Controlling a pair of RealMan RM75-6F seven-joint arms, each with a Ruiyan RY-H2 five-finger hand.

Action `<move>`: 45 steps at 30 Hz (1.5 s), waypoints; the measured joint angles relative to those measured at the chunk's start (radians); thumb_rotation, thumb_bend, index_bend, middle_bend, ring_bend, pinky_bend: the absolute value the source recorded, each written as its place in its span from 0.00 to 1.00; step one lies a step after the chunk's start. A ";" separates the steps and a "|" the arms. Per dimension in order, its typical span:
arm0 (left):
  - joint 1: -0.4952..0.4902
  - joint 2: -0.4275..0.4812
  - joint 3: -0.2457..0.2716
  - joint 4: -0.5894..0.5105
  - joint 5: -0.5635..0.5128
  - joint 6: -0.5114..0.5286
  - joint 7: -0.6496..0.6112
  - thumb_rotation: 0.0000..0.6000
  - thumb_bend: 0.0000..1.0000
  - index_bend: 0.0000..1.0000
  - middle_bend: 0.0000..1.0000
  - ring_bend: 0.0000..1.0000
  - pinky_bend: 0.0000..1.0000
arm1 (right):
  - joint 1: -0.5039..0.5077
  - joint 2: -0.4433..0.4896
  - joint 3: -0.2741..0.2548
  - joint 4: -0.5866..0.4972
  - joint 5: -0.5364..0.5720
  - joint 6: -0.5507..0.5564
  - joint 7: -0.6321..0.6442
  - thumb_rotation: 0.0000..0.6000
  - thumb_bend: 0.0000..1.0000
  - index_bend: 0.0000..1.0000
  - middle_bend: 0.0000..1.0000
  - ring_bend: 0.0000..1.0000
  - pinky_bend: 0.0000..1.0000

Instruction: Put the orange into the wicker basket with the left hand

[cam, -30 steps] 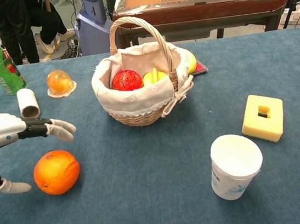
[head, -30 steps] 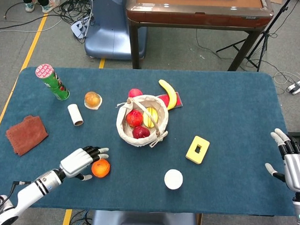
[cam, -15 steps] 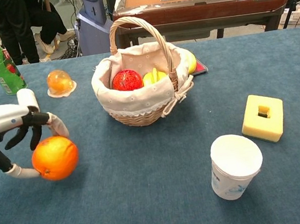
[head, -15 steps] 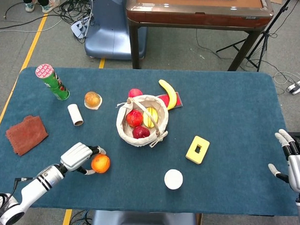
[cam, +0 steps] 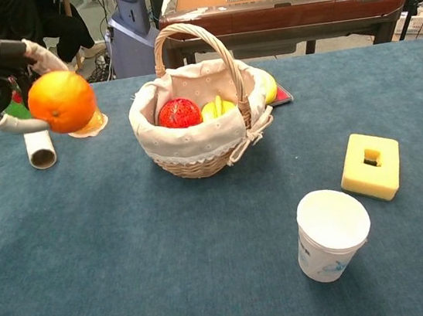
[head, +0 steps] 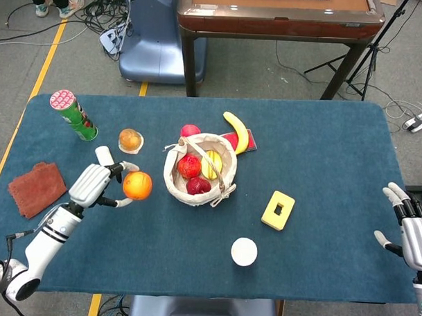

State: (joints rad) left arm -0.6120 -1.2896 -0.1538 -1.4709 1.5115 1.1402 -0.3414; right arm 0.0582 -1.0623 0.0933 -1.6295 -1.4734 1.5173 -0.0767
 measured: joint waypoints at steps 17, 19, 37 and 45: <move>-0.131 -0.118 -0.077 0.036 -0.108 -0.116 0.113 1.00 0.22 0.49 0.53 0.50 0.71 | -0.019 0.010 -0.005 0.003 0.008 0.015 0.006 1.00 0.13 0.15 0.14 0.12 0.27; -0.148 -0.140 -0.085 0.049 -0.120 -0.128 0.126 1.00 0.22 0.46 0.52 0.49 0.71 | -0.022 0.011 -0.004 0.002 0.013 0.016 0.008 1.00 0.13 0.15 0.14 0.12 0.27; -0.137 -0.131 -0.102 0.002 -0.193 -0.097 0.204 1.00 0.22 0.00 0.00 0.06 0.37 | -0.029 0.017 -0.001 0.017 0.023 0.013 0.030 1.00 0.15 0.15 0.14 0.12 0.27; -0.016 -0.058 -0.059 -0.063 -0.228 0.030 0.305 1.00 0.22 0.00 0.00 0.07 0.35 | -0.030 0.011 -0.002 0.030 0.032 0.001 0.044 1.00 0.16 0.15 0.14 0.12 0.27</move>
State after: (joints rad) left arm -0.6277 -1.3474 -0.2133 -1.5337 1.2839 1.1703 -0.0359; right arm 0.0279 -1.0510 0.0914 -1.5991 -1.4410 1.5186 -0.0327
